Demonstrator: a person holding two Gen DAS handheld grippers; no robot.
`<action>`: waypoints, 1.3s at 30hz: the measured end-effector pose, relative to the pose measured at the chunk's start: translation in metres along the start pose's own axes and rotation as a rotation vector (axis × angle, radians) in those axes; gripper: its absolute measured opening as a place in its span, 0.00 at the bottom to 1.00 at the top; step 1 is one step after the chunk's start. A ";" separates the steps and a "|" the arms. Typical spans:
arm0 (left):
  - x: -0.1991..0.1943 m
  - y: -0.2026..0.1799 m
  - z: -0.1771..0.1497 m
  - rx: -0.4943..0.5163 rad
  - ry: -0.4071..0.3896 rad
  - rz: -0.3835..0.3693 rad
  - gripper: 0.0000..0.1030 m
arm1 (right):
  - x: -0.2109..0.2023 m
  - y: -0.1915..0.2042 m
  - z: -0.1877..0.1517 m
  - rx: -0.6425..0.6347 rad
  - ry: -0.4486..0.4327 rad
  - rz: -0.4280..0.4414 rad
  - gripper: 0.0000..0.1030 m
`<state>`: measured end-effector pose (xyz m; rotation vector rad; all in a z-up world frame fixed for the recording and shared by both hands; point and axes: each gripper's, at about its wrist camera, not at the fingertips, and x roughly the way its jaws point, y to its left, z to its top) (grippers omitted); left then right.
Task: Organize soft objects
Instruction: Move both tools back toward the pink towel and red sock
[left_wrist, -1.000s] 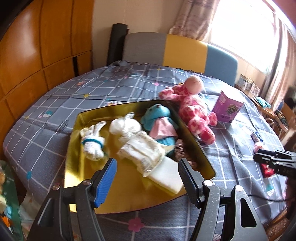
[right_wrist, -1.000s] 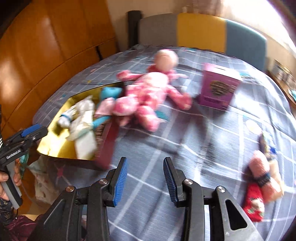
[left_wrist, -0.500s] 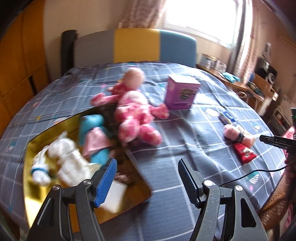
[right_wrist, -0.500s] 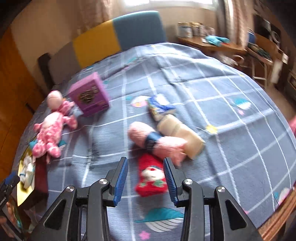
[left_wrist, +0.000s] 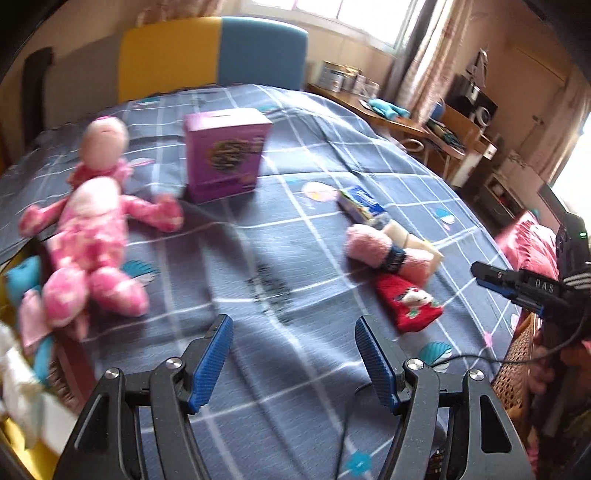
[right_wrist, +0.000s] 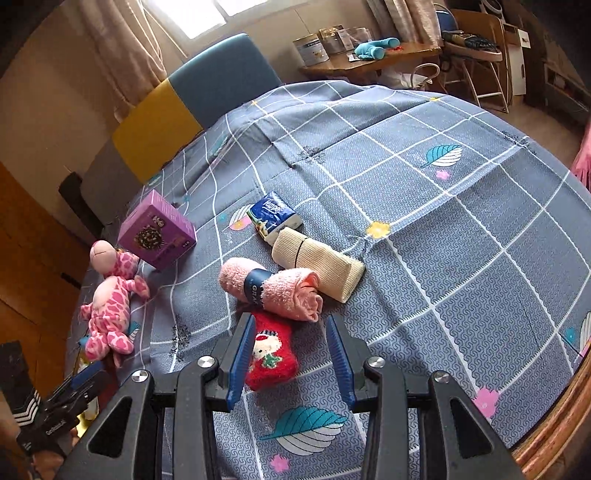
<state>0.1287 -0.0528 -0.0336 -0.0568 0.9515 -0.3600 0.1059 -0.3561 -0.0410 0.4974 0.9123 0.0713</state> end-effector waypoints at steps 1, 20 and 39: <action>0.007 -0.005 0.003 0.006 0.011 -0.001 0.67 | 0.000 0.001 -0.001 -0.007 0.007 0.004 0.38; 0.053 -0.009 0.021 -0.003 0.098 -0.015 0.67 | 0.105 0.062 -0.008 -0.331 0.404 -0.119 0.22; 0.111 -0.066 0.048 -0.077 0.208 -0.165 0.67 | -0.009 0.016 0.021 -0.268 0.012 -0.158 0.19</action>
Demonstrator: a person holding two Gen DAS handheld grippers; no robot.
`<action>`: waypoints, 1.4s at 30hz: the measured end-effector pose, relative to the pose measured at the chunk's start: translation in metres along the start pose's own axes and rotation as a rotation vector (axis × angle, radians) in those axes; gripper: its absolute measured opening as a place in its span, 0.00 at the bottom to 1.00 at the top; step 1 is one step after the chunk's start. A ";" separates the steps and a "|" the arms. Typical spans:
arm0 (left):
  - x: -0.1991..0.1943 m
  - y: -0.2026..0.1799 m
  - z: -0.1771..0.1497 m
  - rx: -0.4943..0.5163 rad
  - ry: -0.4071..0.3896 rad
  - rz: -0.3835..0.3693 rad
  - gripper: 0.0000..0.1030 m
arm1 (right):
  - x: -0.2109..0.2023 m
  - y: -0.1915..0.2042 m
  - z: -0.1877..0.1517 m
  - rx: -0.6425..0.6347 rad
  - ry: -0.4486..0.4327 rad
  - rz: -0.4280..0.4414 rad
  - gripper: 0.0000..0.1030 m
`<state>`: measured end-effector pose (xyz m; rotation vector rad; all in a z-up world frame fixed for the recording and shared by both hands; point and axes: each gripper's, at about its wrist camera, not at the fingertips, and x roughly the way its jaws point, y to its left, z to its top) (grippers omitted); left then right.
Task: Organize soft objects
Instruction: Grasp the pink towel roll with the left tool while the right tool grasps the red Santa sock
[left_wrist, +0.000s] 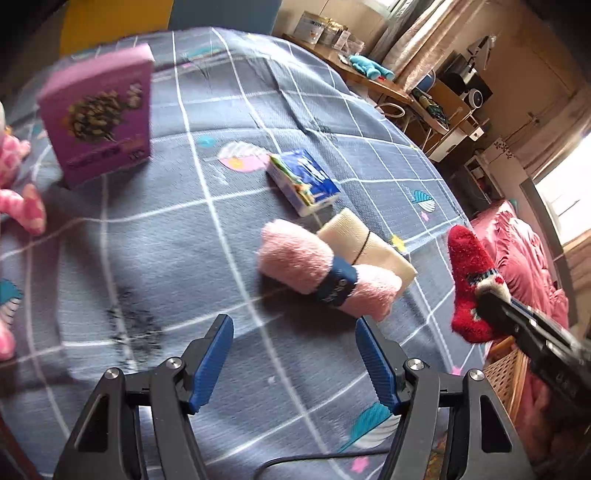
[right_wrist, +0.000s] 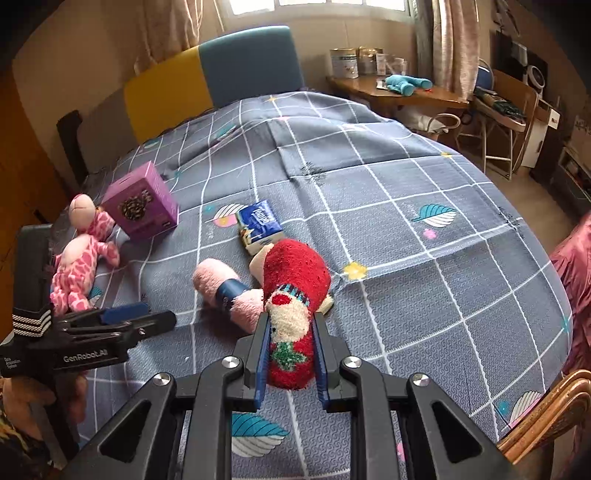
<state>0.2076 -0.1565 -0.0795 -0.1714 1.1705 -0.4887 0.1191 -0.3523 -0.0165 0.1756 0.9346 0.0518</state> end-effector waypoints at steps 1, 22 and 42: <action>0.006 -0.003 0.002 -0.015 0.010 -0.013 0.67 | 0.002 0.000 0.000 0.006 -0.008 0.001 0.19; 0.056 -0.008 0.029 -0.267 0.008 0.010 0.39 | 0.018 -0.028 -0.010 0.165 0.005 0.163 0.19; -0.096 0.076 -0.061 0.062 -0.031 0.071 0.34 | 0.028 0.005 -0.011 0.014 0.099 0.135 0.19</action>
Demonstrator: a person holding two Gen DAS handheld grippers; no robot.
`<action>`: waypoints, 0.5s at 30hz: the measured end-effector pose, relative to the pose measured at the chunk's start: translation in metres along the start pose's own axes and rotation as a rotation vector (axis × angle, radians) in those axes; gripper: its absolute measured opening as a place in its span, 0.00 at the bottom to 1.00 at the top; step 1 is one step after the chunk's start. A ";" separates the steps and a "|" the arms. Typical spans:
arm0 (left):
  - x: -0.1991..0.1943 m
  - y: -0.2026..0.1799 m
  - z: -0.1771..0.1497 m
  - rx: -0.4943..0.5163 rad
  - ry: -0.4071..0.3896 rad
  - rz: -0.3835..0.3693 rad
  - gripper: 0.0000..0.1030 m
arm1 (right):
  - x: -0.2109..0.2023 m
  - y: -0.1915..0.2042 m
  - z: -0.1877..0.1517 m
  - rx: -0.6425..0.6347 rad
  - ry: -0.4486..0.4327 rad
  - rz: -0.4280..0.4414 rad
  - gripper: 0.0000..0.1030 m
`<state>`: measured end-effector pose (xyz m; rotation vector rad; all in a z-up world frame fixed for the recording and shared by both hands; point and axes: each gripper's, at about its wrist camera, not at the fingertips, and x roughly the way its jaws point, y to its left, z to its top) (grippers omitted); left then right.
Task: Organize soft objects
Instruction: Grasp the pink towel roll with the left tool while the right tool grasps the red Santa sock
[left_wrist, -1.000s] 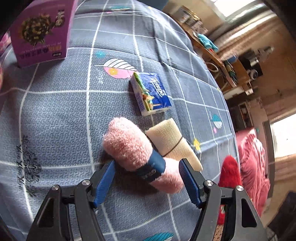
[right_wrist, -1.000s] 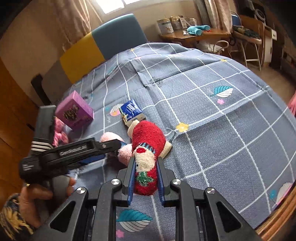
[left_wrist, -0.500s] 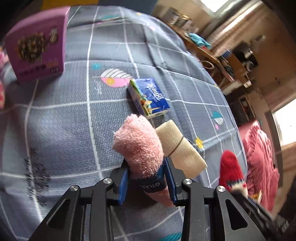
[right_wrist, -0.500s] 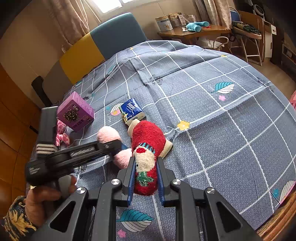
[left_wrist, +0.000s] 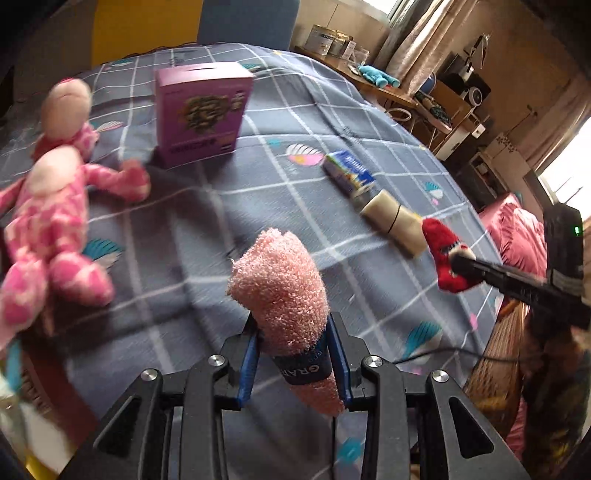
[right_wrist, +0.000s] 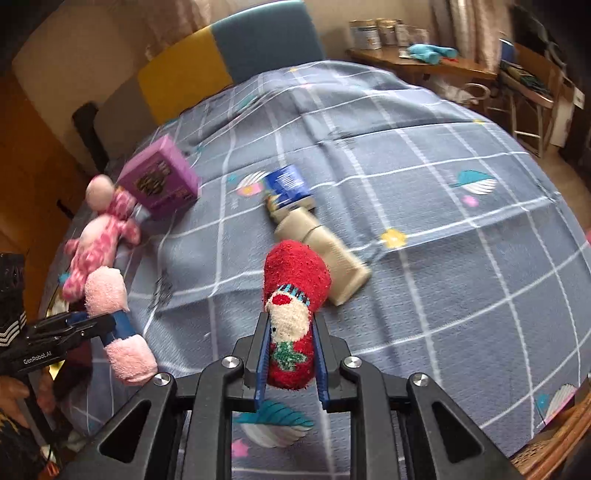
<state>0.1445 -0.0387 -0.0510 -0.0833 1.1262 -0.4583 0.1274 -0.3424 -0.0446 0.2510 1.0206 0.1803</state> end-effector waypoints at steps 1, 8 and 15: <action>-0.006 0.008 -0.008 0.005 0.009 0.009 0.34 | 0.003 0.009 -0.002 -0.024 0.020 0.016 0.19; -0.013 0.047 -0.039 -0.003 0.065 0.074 0.35 | 0.037 0.088 -0.016 -0.203 0.134 0.104 0.19; 0.020 0.063 -0.037 -0.147 0.049 0.060 0.43 | 0.095 0.120 -0.028 -0.288 0.243 0.001 0.20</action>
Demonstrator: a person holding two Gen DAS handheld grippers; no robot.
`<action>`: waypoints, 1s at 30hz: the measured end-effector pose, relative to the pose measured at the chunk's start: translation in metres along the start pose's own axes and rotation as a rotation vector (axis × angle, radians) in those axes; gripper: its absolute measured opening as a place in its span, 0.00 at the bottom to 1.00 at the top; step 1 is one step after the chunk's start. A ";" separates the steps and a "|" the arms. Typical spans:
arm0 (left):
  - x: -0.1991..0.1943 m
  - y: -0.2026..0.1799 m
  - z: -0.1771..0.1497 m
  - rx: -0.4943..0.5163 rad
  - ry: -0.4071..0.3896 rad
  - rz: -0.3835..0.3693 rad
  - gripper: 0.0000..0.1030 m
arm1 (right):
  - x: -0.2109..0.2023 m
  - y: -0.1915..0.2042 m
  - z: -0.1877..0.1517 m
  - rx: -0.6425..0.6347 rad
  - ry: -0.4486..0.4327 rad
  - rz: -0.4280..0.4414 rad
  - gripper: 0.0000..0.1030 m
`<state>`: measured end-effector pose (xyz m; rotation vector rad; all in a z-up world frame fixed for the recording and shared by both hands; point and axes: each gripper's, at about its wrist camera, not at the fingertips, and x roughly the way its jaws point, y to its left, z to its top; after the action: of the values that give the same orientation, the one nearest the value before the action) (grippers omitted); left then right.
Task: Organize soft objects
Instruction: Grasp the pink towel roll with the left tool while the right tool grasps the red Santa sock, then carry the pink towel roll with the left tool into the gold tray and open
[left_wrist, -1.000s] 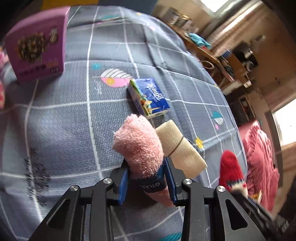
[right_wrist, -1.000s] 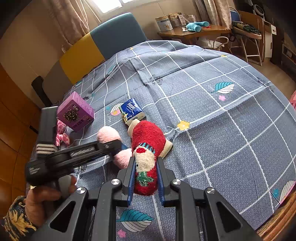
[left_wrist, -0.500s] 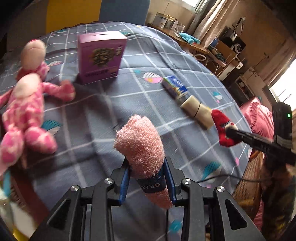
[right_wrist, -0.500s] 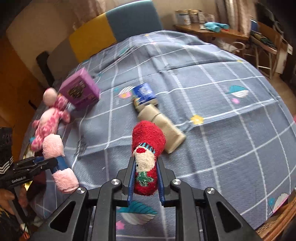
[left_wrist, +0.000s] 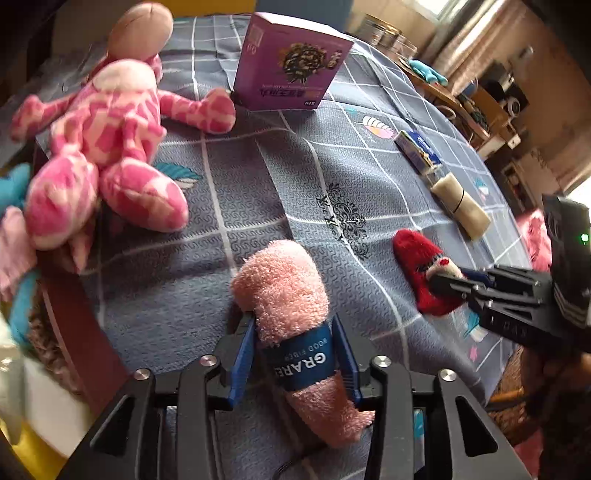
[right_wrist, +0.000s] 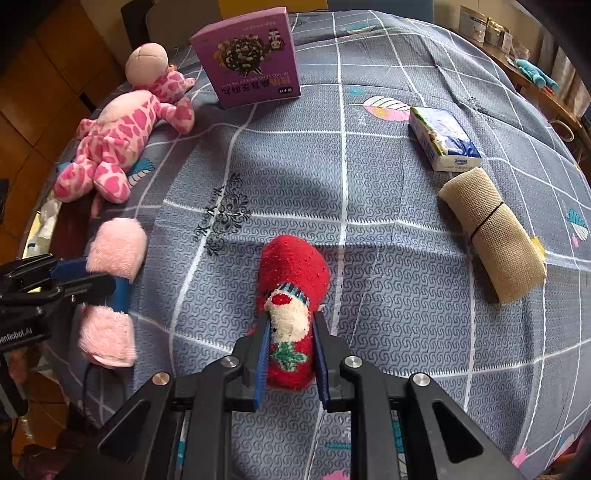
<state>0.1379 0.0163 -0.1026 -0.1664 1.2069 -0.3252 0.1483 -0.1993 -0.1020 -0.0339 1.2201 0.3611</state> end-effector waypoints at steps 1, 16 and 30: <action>0.002 0.000 0.001 -0.013 -0.002 0.003 0.44 | 0.000 0.000 0.000 0.002 -0.008 0.000 0.20; -0.028 -0.020 -0.022 0.053 -0.207 0.111 0.36 | 0.005 -0.002 -0.001 0.019 -0.013 0.004 0.25; -0.104 -0.011 -0.045 0.041 -0.371 0.157 0.36 | 0.007 0.001 -0.001 -0.007 -0.021 -0.027 0.26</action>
<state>0.0612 0.0431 -0.0225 -0.0904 0.8390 -0.1718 0.1493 -0.1968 -0.1090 -0.0527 1.1964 0.3418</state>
